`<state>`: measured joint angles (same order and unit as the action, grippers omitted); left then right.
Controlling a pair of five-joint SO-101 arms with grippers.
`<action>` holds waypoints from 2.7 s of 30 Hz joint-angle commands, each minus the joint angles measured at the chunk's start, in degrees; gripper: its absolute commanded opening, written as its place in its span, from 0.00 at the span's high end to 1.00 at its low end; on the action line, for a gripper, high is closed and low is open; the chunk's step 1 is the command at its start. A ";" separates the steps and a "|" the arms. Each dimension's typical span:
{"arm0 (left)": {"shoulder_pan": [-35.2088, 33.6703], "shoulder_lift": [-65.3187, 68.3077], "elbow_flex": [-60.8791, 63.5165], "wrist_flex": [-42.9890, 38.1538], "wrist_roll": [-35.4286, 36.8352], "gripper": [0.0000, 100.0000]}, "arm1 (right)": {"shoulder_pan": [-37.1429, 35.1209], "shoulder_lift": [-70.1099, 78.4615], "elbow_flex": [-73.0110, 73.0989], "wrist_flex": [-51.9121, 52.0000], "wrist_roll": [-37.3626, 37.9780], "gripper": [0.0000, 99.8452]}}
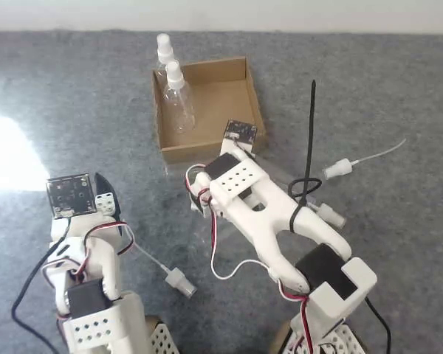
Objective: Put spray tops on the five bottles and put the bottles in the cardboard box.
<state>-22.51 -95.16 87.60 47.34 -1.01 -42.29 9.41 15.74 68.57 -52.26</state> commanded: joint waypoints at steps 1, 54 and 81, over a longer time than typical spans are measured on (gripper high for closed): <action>-0.18 -0.88 -1.10 -1.41 -0.44 0.92 | -3.74 -0.57 1.41 -0.22 1.67 0.74; -0.18 -0.88 -1.01 -1.41 -0.44 0.92 | 0.84 5.58 -11.78 19.12 32.88 0.93; -0.18 -0.88 -1.01 -1.41 -0.44 0.92 | 0.40 5.76 -11.96 27.56 56.97 0.68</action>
<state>-22.51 -95.16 87.60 47.34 -1.01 -42.46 15.74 6.77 95.12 3.82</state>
